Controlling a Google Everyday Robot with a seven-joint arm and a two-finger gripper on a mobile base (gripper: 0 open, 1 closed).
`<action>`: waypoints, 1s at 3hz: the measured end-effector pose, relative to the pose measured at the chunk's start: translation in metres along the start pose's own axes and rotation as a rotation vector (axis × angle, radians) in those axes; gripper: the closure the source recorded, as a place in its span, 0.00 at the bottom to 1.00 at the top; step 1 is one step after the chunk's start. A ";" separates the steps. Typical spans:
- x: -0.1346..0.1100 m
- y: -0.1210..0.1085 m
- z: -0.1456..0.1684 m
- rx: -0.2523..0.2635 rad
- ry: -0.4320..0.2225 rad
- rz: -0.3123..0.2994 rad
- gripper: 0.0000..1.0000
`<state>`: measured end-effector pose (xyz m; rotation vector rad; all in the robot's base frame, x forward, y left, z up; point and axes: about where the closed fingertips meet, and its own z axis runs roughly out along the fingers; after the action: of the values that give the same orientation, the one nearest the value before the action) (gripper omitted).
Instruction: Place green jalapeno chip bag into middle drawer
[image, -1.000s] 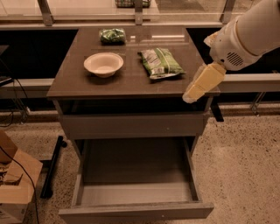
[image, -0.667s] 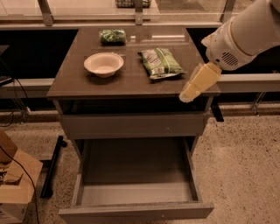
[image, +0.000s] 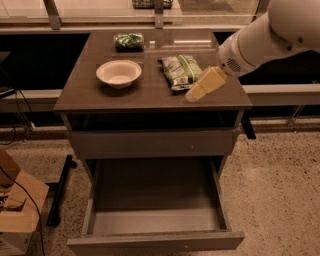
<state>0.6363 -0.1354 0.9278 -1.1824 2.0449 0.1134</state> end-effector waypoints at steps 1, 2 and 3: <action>-0.001 -0.024 0.038 -0.017 -0.050 0.070 0.00; 0.001 -0.043 0.075 -0.051 -0.068 0.128 0.00; 0.004 -0.056 0.110 -0.102 -0.079 0.182 0.00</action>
Offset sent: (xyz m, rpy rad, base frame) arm 0.1243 0.0062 -0.0697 0.2150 0.1016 -0.0626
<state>0.7414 -0.1235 0.8627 -1.0341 2.0943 0.3511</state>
